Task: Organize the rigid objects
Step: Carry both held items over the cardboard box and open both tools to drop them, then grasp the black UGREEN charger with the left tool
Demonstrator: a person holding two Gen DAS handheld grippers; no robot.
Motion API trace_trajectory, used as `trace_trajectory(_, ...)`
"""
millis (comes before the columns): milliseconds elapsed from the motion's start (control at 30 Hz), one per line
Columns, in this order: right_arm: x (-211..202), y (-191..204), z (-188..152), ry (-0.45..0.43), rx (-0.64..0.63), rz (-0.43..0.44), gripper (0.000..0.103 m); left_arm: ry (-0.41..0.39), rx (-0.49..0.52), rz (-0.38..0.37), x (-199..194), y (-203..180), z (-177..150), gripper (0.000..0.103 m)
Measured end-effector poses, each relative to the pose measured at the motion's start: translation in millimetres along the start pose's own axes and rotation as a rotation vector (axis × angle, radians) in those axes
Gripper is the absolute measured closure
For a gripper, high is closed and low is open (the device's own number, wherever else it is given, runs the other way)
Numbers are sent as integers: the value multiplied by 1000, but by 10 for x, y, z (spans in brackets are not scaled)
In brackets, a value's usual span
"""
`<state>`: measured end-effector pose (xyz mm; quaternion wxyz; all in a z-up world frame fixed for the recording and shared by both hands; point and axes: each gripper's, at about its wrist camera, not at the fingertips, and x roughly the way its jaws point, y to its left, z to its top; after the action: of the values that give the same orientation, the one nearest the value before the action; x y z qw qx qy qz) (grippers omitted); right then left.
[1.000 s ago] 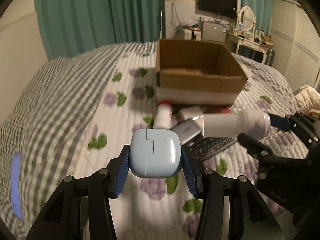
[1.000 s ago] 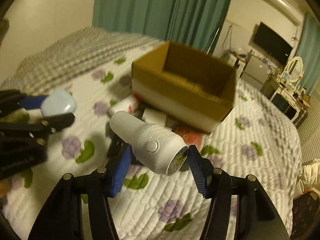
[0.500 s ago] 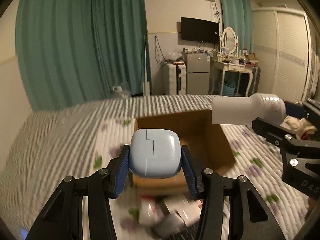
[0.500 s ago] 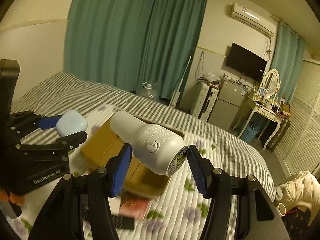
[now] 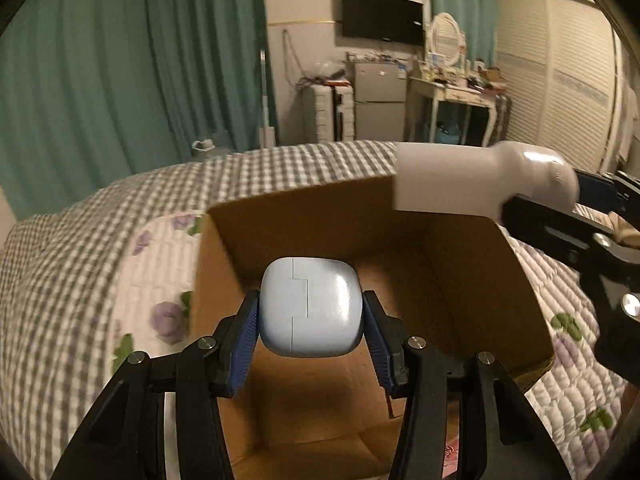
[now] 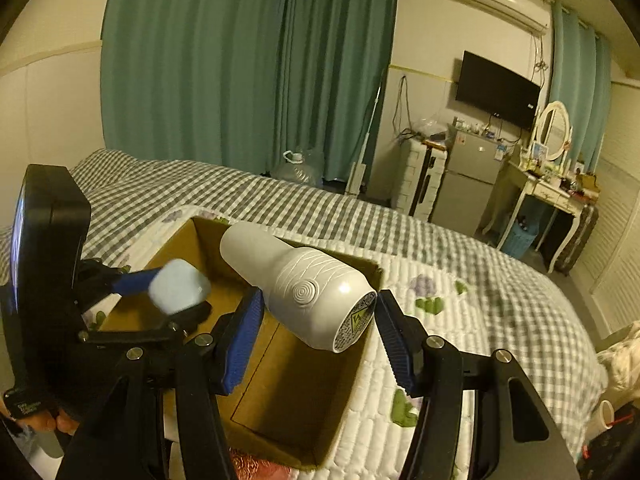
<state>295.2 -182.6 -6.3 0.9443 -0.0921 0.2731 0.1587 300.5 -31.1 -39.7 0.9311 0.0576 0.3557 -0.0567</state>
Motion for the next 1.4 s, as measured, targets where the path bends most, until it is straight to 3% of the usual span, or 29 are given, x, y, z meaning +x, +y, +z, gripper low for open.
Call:
trace_trajectory(200, 280, -129, -35, 26, 45, 28, 46, -9, -8, 19, 30, 49, 19, 50)
trace_trajectory(333, 369, -151, -46, 33, 63, 33, 45, -54, 1, 33, -129, 87, 53, 39)
trace_trajectory(400, 371, -127, -42, 35, 70, 63, 44, -61, 9, 38, -223, 108, 55, 38)
trace_trajectory(433, 357, -118, -45, 36, 75, 71, 34, -63, 9, 41, -286, 123, 45, 38)
trace_trajectory(467, 322, -101, -50, 31, 79, 62, 18, -63, 6, 44, -330, 149, 38, 38)
trace_trajectory(500, 285, -101, -50, 27, 79, 54, 16, -65, 2, 44, -383, 156, 32, 38)
trace_trajectory(867, -686, -27, -221, 31, 86, -4, 12, -89, -30, 21, -1194, 148, -457, 24)
trace_trajectory(1067, -900, 200, -629, 64, 69, -12, 11, -40, -88, 1, -1235, 46, -869, 24)
trace_trajectory(1400, -378, 431, -1383, 259, 45, 12, 11, 168, -80, 2, -532, -49, -1515, 24)
